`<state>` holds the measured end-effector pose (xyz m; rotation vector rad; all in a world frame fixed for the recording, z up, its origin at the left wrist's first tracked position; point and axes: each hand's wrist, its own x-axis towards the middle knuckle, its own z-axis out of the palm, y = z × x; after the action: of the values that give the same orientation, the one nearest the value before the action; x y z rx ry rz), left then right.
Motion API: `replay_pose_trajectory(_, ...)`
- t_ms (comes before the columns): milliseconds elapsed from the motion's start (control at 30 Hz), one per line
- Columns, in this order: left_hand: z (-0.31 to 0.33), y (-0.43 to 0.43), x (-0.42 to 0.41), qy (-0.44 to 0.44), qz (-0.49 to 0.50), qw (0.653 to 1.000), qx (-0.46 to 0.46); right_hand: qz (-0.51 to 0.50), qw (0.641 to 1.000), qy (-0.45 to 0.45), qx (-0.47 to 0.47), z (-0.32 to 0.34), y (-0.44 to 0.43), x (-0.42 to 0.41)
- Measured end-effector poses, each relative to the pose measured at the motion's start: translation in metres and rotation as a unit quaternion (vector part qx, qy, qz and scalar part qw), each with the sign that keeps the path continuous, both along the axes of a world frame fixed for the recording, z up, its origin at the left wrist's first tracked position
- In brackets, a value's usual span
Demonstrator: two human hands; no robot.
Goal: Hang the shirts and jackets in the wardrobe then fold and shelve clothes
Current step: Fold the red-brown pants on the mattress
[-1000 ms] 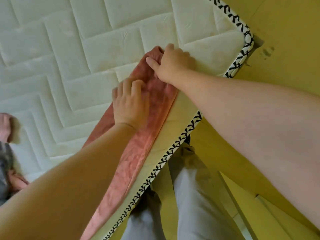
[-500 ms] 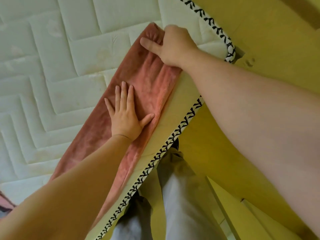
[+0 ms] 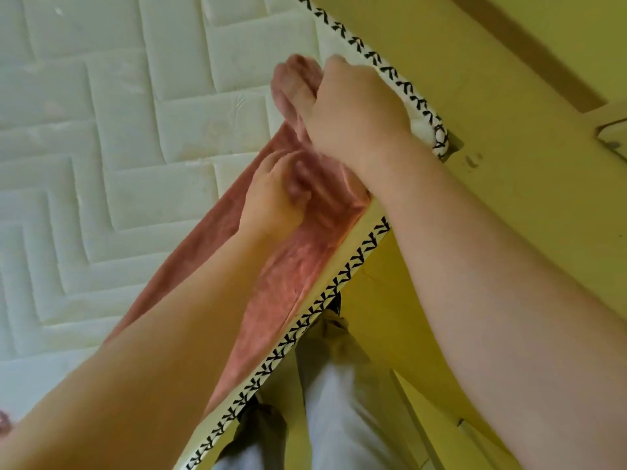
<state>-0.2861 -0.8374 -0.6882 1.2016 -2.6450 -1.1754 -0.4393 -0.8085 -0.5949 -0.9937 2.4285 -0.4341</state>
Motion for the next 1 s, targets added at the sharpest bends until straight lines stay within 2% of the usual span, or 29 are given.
replay_pose_trajectory(33, 0.008, 0.002, 0.017, 0.014, 0.047, 0.998, 0.040, -0.001, 1.000, -0.009, 0.011, 0.002, 0.004, 0.020)
replay_pose_trajectory(67, 0.015, 0.004, 0.035, 0.033, 0.124, 0.983, 0.128, 0.000, 1.000, -0.017, 0.018, 0.003, 0.007, 0.042)
replay_pose_trajectory(100, 0.020, 0.005, 0.054, 0.065, 0.217, 0.937, 0.266, 0.003, 1.000, -0.021, 0.023, 0.003, 0.010, 0.066)
replay_pose_trajectory(133, 0.026, 0.006, 0.074, 0.110, 0.294, 0.853, 0.417, 0.010, 0.999, -0.024, 0.027, 0.003, 0.012, 0.093)
replay_pose_trajectory(167, 0.032, 0.009, 0.097, 0.151, 0.345, 0.755, 0.537, 0.020, 0.999, -0.033, 0.033, 0.003, 0.014, 0.120)
replay_pose_trajectory(200, 0.036, 0.011, 0.119, 0.177, 0.379, 0.678, 0.604, 0.032, 0.997, -0.049, 0.042, 0.003, 0.016, 0.147)
replay_pose_trajectory(233, 0.038, 0.013, 0.143, 0.189, 0.412, 0.639, 0.621, 0.050, 0.995, -0.067, 0.051, 0.003, 0.018, 0.174)
replay_pose_trajectory(267, 0.039, 0.017, 0.168, 0.199, 0.439, 0.617, 0.622, 0.073, 0.993, -0.078, 0.058, 0.003, 0.021, 0.200)
replay_pose_trajectory(367, 0.038, 0.029, 0.242, 0.232, 0.493, 0.587, 0.598, 0.130, 0.985, -0.097, 0.060, 0.001, 0.032, 0.274)
replay_pose_trajectory(500, 0.043, 0.047, 0.331, 0.267, 0.513, 0.567, 0.586, 0.175, 0.971, -0.154, 0.048, -0.006, 0.047, 0.364)
replay_pose_trajectory(600, 0.050, 0.064, 0.397, 0.312, 0.530, 0.526, 0.587, 0.220, 0.956, -0.189, 0.053, -0.009, 0.061, 0.430)
replay_pose_trajectory(667, 0.053, 0.074, 0.437, 0.335, 0.536, 0.517, 0.578, 0.248, 0.945, -0.208, 0.050, -0.011, 0.070, 0.470)
replay_pose_trajectory(900, 0.046, 0.096, 0.537, 0.292, 0.539, 0.581, 0.535, 0.299, 0.924, -0.225, 0.075, -0.034, 0.089, 0.574)
replay_pose_trajectory(1000, 0.037, 0.097, 0.559, 0.282, 0.569, 0.586, 0.503, 0.306, 0.923, -0.223, 0.074, -0.043, 0.096, 0.601)
